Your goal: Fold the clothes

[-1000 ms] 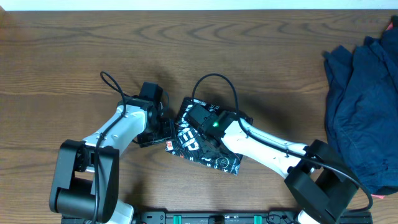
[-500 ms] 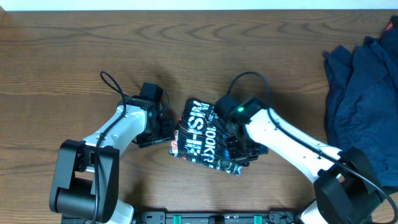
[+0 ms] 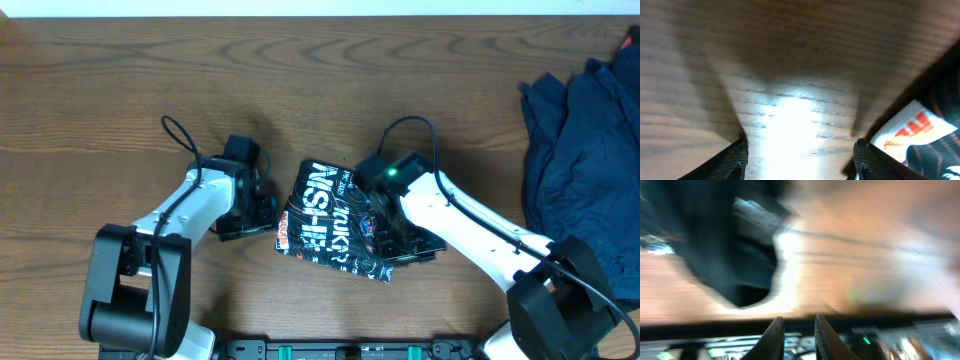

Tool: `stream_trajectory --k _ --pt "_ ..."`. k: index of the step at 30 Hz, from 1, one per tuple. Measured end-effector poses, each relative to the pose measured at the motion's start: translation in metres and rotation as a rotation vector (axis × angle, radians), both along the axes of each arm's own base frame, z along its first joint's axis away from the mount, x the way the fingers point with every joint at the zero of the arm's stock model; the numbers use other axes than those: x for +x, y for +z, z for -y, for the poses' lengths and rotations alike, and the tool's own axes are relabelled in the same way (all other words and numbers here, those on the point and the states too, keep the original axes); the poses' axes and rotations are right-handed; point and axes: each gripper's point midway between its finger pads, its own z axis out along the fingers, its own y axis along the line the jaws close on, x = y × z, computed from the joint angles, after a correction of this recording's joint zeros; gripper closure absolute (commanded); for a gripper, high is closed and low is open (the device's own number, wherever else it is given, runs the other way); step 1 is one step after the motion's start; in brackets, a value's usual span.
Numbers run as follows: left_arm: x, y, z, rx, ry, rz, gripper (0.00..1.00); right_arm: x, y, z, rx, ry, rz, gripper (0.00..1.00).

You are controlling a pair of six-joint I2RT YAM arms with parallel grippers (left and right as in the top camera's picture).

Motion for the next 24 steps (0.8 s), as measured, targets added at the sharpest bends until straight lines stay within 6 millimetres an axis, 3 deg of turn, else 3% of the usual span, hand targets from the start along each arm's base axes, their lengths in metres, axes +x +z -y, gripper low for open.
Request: stream_trajectory --k 3,5,8,11,18,24 --pt "0.018 0.009 0.002 -0.01 -0.025 0.056 0.3 0.018 -0.002 0.008 -0.043 -0.056 0.087 0.76" --pt "0.038 0.02 0.006 -0.025 -0.035 0.129 0.28 0.036 -0.007 0.002 0.004 -0.089 0.151 0.74" --pt "0.068 0.038 0.016 -0.07 -0.055 0.253 0.25 0.069 -0.015 -0.026 0.163 -0.093 0.249 0.73" --pt "0.082 0.048 0.029 -0.139 -0.072 0.315 0.23 0.087 -0.014 -0.055 0.32 -0.045 0.291 0.73" --pt "0.086 0.055 0.051 -0.235 -0.143 0.351 0.18 0.08 -0.018 -0.075 0.411 0.024 0.245 0.75" --pt "0.086 0.055 0.066 -0.263 -0.186 0.362 0.18 0.06 -0.063 -0.057 0.331 0.017 0.163 0.76"
